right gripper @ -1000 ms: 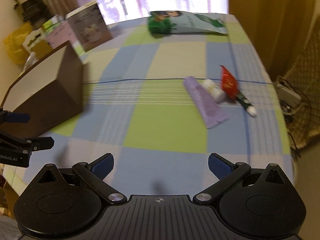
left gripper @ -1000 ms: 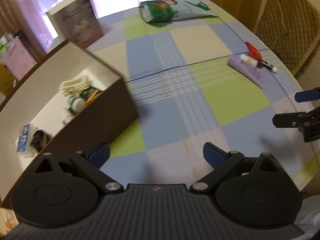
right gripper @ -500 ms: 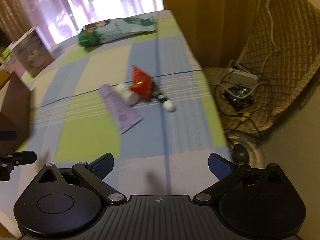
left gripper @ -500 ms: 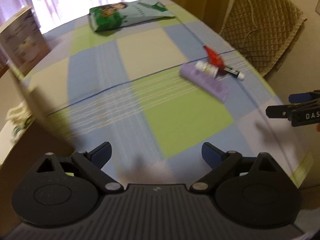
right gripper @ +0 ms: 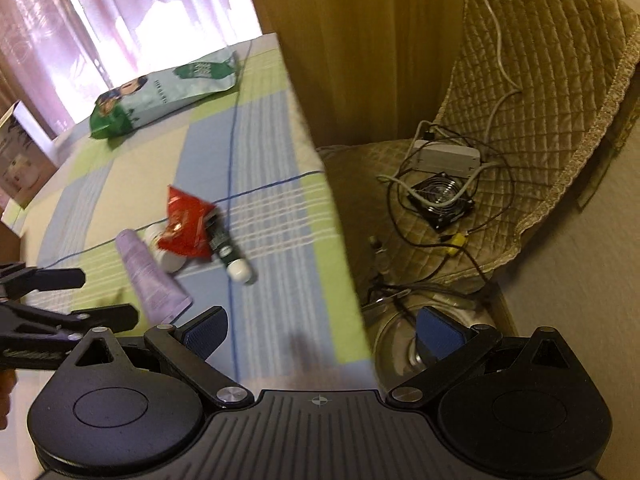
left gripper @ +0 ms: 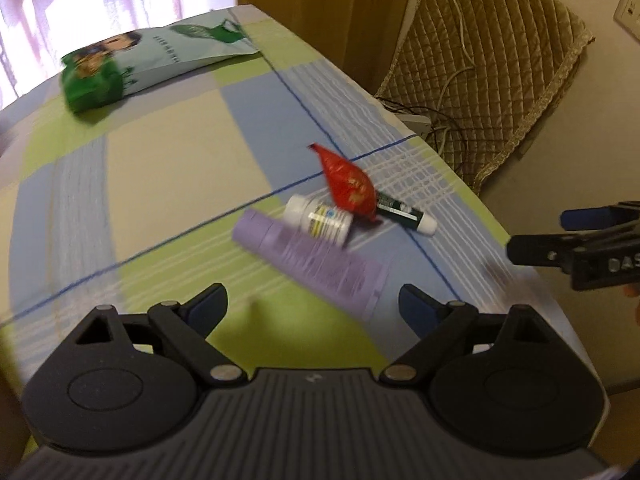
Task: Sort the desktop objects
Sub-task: 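Grasp the purple tube with the left tool while the right tool grasps the red packet, then carry the purple tube and red packet in both tools over the box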
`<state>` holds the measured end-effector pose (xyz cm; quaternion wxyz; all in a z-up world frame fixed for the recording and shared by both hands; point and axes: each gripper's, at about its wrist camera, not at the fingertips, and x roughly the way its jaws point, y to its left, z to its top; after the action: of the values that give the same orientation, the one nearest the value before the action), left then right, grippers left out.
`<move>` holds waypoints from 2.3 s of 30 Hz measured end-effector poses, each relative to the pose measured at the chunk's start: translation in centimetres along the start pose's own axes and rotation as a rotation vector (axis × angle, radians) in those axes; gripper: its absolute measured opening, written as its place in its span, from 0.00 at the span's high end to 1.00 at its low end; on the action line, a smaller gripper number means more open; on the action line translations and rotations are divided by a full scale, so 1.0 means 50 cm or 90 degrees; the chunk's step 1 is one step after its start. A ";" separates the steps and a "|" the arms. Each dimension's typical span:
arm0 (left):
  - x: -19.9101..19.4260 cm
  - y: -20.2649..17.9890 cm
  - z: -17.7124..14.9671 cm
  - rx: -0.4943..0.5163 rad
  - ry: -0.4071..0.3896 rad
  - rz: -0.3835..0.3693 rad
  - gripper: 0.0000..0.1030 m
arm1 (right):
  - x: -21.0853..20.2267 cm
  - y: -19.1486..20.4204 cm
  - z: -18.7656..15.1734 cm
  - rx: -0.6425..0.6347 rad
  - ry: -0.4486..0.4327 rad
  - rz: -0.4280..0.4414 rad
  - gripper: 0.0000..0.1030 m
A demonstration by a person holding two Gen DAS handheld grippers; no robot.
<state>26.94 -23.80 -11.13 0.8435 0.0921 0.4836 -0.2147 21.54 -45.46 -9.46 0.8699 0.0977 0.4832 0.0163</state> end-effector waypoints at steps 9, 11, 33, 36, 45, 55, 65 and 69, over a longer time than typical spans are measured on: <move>0.075 0.005 0.035 0.004 0.006 0.035 0.15 | 0.024 -0.051 0.022 0.032 0.009 -0.016 0.00; 0.073 0.018 0.029 0.001 0.006 0.033 0.22 | 0.030 -0.052 0.027 0.031 0.009 -0.013 0.00; 0.015 0.137 -0.057 -0.076 0.029 0.054 0.49 | 0.101 0.130 0.091 -0.116 -0.038 0.120 0.01; 0.025 0.139 -0.046 -0.059 0.013 0.061 0.65 | 0.117 0.148 0.099 -0.125 -0.032 0.127 0.27; -0.005 0.167 -0.093 -0.084 0.021 0.075 0.73 | 0.186 0.176 0.115 -0.091 0.013 0.171 0.54; -0.044 0.179 -0.141 -0.098 0.034 0.078 0.65 | 0.196 0.197 0.097 -0.102 0.038 0.162 0.74; -0.039 0.181 -0.136 -0.081 0.034 0.069 0.75 | 0.106 0.186 0.010 -0.064 0.057 0.174 0.74; -0.052 0.181 -0.148 -0.081 0.044 0.060 0.76 | 0.093 0.184 -0.033 -0.047 0.083 0.179 0.74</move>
<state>24.15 -12.32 -13.19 0.8395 0.0681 0.5205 -0.1405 23.21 -35.62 -12.51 0.8291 0.1309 0.5189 0.1620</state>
